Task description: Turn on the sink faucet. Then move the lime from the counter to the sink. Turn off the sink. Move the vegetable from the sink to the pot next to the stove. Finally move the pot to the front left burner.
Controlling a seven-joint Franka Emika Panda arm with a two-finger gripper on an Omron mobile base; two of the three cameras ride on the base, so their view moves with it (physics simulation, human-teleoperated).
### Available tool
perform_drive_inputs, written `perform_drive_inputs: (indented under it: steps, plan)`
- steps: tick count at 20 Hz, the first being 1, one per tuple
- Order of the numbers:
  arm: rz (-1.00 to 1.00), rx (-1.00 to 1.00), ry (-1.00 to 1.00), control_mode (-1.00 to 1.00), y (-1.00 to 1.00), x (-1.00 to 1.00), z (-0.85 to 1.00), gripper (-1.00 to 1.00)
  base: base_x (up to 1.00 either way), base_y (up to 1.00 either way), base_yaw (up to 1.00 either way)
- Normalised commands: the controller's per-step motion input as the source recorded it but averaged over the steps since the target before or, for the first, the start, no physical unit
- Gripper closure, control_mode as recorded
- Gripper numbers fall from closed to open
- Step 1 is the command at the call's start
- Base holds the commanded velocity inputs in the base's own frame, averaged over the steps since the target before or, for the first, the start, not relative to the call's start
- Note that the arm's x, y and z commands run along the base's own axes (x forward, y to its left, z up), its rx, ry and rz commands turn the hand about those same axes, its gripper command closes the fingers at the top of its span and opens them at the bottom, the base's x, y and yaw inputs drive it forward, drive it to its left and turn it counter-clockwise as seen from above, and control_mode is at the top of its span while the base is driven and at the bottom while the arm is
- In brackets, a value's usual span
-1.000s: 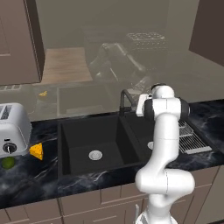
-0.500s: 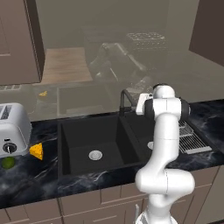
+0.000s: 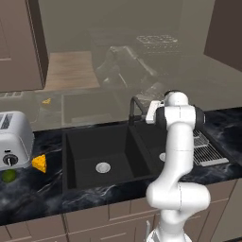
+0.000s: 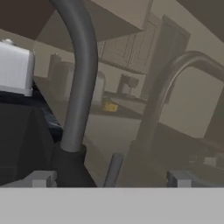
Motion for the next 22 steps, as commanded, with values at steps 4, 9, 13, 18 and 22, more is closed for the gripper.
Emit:
perform_drive_inputs:
  steps: [4,9,13,18,22]
  plan:
    - [0.0,0.0,0.09,-1.0,0.29,0.27,0.0,-1.0,0.0,0.0,0.0]
    - [0.0,0.0,0.08,-1.0,0.27,0.11,-0.06,-1.0,0.0,0.0,0.0]
    - [0.0,0.0,0.06,-1.0,0.27,0.04,-0.14,-1.0,0.0,0.0,0.0]
    - [0.0,0.0,0.03,-1.0,0.33,0.16,-0.31,1.0,0.0,0.0,0.0]
    - [-0.02,0.0,0.0,-1.0,0.29,0.2,-0.33,1.0,0.0,0.0,0.0]
